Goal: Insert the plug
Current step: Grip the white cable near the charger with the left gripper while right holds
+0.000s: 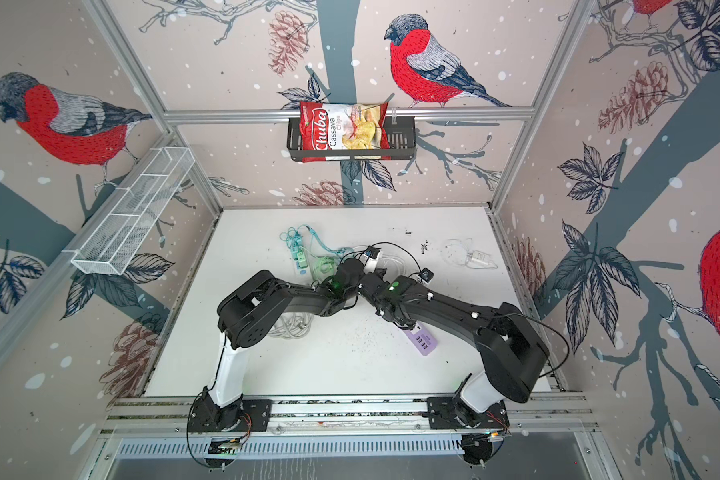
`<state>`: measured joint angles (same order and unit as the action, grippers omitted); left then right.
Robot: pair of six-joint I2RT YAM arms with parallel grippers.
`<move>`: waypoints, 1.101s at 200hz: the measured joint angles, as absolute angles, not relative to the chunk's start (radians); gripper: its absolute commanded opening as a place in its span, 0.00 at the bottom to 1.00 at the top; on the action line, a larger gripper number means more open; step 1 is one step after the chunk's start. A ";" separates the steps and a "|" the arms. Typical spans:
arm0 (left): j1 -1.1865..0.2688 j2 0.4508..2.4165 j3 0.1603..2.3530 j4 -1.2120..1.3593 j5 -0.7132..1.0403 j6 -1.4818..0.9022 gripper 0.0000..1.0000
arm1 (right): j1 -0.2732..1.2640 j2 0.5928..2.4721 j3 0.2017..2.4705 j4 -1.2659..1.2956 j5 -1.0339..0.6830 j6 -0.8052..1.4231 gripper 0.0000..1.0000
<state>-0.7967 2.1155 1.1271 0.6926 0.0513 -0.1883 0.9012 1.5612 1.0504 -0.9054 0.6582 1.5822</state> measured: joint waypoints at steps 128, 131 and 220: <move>-0.760 2.093 1.067 0.750 0.056 -0.223 0.00 | 0.917 1.673 1.054 -0.937 0.736 1.700 0.00; -0.760 2.093 1.066 0.751 0.056 -0.223 0.00 | 0.917 1.675 1.054 -0.937 0.740 1.700 0.00; -0.755 2.093 1.050 0.774 0.056 -0.240 0.00 | 0.902 1.669 1.039 -0.889 0.762 1.674 0.00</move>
<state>-0.7551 2.0926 1.0500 0.7738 0.0555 -0.2398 0.9024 1.6688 1.0393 -0.8894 0.7616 1.6741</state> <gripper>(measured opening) 0.055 0.310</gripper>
